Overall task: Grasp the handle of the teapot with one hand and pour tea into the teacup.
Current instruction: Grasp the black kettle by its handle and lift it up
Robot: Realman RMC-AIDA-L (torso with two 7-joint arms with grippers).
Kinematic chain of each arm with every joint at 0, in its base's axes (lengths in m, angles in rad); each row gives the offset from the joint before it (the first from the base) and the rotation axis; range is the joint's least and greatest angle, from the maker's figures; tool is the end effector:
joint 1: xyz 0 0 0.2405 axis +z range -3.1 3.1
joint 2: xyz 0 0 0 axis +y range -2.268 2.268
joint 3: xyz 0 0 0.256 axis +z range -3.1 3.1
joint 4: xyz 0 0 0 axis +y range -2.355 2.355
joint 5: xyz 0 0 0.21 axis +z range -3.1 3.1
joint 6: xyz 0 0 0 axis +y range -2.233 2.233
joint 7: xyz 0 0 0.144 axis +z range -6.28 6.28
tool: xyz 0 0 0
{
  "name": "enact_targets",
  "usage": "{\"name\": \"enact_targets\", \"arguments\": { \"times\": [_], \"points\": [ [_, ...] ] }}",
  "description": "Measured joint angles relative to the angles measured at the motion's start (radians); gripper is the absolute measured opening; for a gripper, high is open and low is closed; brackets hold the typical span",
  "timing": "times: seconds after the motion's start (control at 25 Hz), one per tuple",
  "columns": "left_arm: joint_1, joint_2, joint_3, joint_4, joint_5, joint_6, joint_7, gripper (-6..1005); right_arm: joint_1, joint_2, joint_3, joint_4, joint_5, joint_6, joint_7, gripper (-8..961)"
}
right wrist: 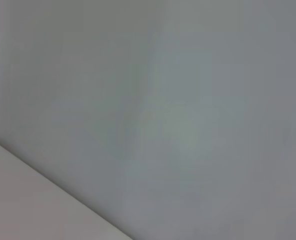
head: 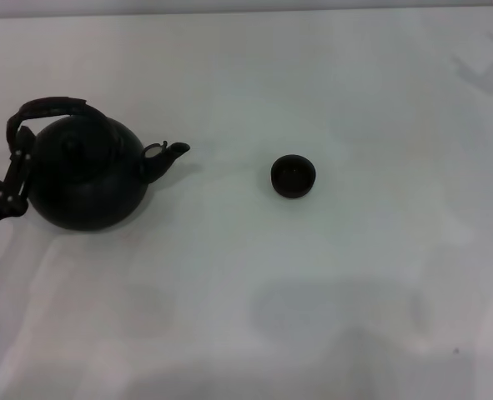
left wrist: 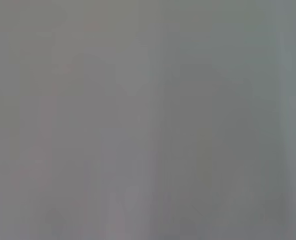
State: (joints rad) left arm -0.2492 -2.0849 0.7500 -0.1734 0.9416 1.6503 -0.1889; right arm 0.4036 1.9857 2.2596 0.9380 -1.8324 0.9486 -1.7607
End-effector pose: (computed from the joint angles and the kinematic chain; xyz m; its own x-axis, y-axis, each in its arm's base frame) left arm -0.3436 0.2095 -0.0264 0.6613 -0.1072 0.7424 0.6954 -0.2832 -0.6604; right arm 0.3069 0.3931 0.1050 0.9223 -0.2081 -0.3257 -0.3864 -0.5208 -0.7612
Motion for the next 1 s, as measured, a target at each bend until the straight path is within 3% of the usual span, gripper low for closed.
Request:
{"name": "enact_targets", "arguments": {
  "times": [0.56,1.0],
  "points": [
    [-0.035,-0.001,-0.001,0.004,-0.013,-0.112,-0.081,543,-0.014,0.008,0.0,-0.001,0.003,-0.056,-0.002,851],
    [-0.028,-0.004,-0.014,-0.017,-0.017,-0.127,-0.107,539,-0.015,0.012,-0.002,-0.019,0.002,-0.086,-0.015,850]
  ]
}}
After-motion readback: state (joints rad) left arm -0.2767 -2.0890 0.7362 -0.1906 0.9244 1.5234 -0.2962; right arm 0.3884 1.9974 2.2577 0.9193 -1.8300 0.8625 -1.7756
